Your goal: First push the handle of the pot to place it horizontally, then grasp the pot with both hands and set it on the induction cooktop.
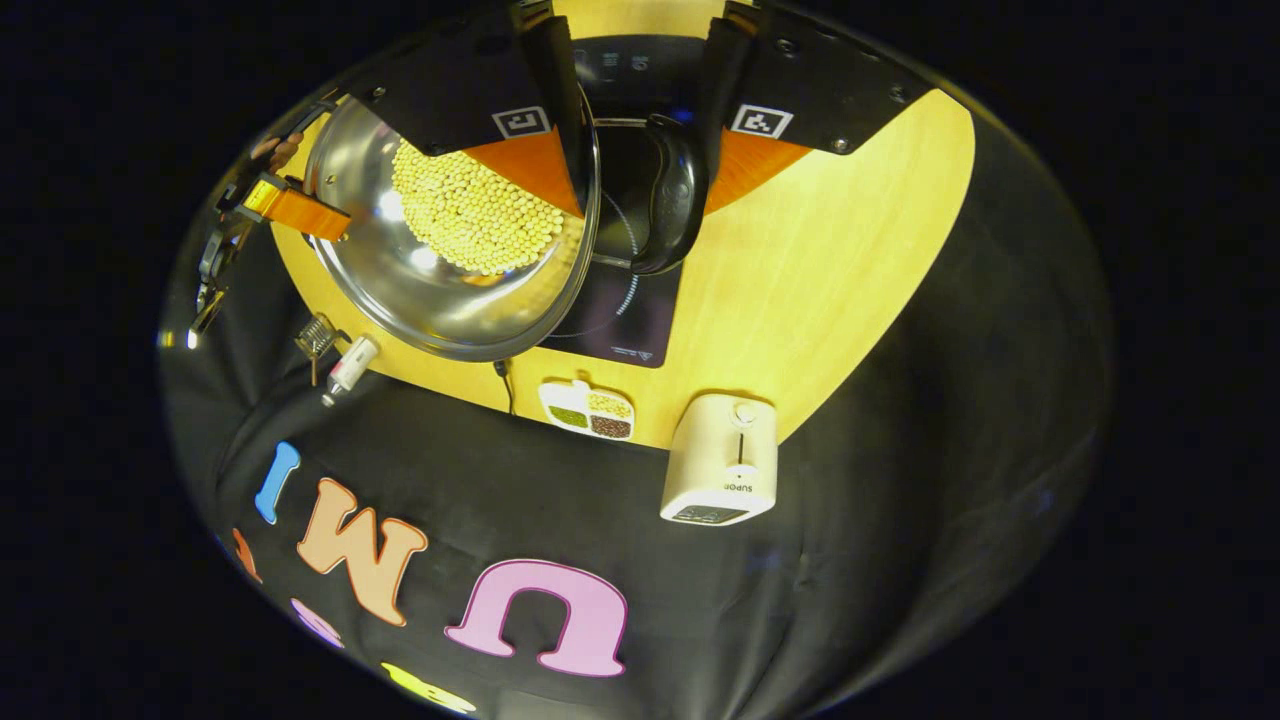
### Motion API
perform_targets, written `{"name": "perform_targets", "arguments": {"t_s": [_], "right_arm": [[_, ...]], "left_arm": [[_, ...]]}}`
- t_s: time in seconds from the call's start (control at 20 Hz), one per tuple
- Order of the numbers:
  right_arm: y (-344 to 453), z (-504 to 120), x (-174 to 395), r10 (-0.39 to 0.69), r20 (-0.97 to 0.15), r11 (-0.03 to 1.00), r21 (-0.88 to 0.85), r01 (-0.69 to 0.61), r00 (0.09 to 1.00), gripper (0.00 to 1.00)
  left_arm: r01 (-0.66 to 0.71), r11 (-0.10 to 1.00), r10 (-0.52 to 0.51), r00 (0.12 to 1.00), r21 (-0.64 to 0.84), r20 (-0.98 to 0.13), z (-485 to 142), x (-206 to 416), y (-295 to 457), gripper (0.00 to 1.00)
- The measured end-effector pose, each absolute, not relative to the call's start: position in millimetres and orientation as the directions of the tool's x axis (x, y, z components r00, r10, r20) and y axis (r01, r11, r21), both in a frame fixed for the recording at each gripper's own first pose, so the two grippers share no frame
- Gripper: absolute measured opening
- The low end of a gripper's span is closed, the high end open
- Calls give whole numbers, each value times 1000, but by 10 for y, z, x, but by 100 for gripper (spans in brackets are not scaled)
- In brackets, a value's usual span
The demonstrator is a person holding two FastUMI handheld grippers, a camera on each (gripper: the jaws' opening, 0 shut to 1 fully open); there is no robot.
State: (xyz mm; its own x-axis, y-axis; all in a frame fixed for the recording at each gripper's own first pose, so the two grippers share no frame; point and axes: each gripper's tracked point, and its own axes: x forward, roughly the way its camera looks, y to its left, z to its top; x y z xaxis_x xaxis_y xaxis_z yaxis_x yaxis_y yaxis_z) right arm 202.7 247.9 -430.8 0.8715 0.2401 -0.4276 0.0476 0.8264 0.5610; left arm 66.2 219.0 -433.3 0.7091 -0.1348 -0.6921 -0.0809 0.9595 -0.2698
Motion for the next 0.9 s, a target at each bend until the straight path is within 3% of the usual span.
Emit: {"name": "perform_targets", "arguments": {"t_s": [0.05, 0.15, 0.2, 0.25, 0.3, 0.35, 0.9], "right_arm": [[2498, -4288, 2092, 234, -424, 826, 561, 51, 875, 54], [2522, -4232, 2211, 217, -410, 833, 551, 52, 886, 53], [2515, -4191, 2257, 209, -403, 835, 547, 52, 891, 46], [2506, -4168, 2311, 200, -399, 837, 544, 56, 895, 46], [2506, -4169, 2356, 193, -398, 841, 538, 58, 897, 53], [2497, -4180, 2387, 187, -404, 843, 534, 65, 896, 46], [2501, -4320, 2567, 207, -426, 827, 558, 76, 881, 46]], "left_arm": [[-82, 957, -139, 712, -278, -688, -4349, 719, 2202, 51], [-79, 953, -151, 716, -294, -681, -4373, 791, 2256, 51], [-78, 950, -157, 718, -303, -678, -4375, 821, 2276, 51], [-74, 948, -163, 722, -310, -672, -4372, 858, 2266, 52], [-75, 946, -168, 721, -316, -673, -4407, 896, 2255, 51], [-76, 945, -169, 722, -319, -671, -4429, 946, 2254, 51], [-85, 959, -126, 727, -270, -675, -4467, 1045, 2323, 56]]}}
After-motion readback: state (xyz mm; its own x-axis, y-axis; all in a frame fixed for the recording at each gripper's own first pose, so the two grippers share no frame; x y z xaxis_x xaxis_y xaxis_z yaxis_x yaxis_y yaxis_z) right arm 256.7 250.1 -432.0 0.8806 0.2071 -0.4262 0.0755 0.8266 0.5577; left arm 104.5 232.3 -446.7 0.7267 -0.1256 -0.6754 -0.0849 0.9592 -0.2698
